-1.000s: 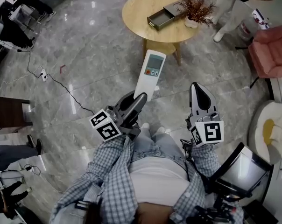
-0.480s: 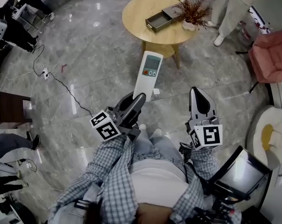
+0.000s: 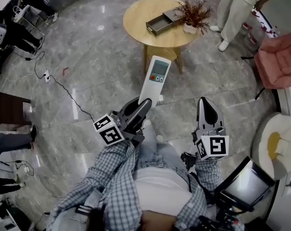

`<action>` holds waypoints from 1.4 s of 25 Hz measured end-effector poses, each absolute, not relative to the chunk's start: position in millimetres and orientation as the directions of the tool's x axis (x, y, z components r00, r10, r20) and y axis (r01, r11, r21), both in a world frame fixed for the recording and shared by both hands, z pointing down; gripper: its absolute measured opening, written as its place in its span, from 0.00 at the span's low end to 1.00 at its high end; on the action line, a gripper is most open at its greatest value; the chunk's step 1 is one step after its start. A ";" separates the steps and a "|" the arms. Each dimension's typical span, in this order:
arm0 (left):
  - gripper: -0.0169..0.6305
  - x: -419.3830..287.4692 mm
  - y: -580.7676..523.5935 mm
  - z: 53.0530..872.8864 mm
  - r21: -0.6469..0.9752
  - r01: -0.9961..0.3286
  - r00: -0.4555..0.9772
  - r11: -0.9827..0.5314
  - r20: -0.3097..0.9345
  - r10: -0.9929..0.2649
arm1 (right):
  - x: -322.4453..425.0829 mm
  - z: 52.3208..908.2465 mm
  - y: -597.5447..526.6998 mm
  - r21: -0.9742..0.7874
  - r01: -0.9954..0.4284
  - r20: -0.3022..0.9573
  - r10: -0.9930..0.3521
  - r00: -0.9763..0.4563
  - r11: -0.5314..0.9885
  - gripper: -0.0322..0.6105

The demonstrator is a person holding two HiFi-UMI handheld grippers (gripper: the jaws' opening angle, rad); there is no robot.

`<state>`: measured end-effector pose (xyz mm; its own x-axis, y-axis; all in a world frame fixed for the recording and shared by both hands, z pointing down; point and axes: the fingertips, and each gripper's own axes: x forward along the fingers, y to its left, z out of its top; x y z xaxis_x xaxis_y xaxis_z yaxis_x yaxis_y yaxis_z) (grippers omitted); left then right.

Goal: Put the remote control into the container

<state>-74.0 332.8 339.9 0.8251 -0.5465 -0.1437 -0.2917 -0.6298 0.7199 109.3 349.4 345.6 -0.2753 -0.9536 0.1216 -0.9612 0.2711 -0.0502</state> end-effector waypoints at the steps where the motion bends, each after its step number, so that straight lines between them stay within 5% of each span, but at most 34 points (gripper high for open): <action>1: 0.18 -72.0 332.4 340.8 0.721 -0.290 0.826 -0.630 -0.143 -0.545 | 111.7 347.6 349.3 -0.052 -0.962 0.124 -0.954 -0.272 0.268 0.06; 35: 0.18 -66.4 145.0 348.7 0.739 -0.250 0.842 -0.626 -0.154 -0.517 | 94.6 344.2 175.1 0.028 -0.949 0.148 -0.941 -0.305 0.313 0.06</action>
<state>-66.4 145.0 348.7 0.8417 -0.5174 -0.1540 -0.2498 -0.6262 0.7385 94.6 175.1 344.2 -0.3055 -0.9407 0.1477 -0.9494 0.3127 0.0283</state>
